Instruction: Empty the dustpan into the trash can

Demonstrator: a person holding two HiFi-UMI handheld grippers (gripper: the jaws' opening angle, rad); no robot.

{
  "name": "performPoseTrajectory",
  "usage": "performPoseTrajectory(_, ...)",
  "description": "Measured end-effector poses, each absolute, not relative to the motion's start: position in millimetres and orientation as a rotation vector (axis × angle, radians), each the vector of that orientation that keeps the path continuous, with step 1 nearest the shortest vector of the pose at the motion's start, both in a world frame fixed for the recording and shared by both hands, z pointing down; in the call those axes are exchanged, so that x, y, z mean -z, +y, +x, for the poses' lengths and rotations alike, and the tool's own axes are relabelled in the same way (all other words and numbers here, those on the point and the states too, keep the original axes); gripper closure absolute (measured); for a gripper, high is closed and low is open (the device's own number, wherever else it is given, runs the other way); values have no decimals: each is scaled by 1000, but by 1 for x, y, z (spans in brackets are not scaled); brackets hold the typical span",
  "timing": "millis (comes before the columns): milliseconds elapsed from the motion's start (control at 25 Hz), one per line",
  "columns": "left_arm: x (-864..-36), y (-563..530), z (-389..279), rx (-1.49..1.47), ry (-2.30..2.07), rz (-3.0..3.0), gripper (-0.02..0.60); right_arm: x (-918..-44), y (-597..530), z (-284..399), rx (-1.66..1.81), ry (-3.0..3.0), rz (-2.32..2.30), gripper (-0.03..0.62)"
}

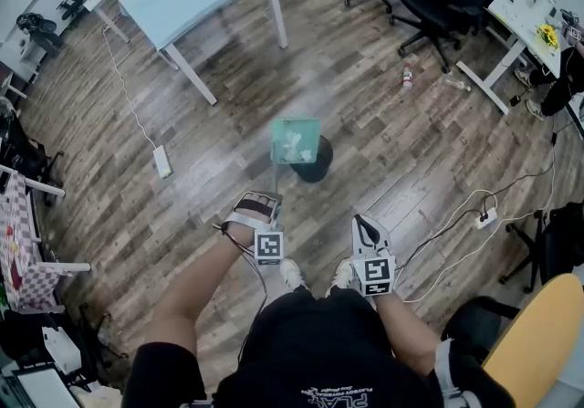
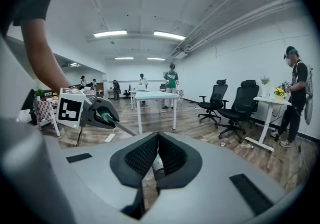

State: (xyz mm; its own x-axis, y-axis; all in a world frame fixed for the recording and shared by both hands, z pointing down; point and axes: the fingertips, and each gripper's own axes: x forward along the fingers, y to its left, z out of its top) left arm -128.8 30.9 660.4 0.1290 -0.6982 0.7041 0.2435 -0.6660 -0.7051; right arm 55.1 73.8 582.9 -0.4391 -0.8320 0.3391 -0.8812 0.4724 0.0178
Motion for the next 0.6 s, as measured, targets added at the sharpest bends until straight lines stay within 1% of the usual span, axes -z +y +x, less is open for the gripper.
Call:
performPoseTrajectory(80,-657,24,-123,1601,423,-1590,483,-580,74,51,-224,-2437,1445,569)
performPoseTrajectory(160,-671,32,-125,1684,271,-1505,483,-578,75,49,-220,-2446,1441,569)
performPoseTrajectory(280,-687,45,-123,1719,104,-1405,483,-574,76,49,-221,-2458,1444,569)
performPoseTrajectory(600,-716,83,-124,1678,-178,-1155,483,-572,81,49,-222,-2474,1437,569)
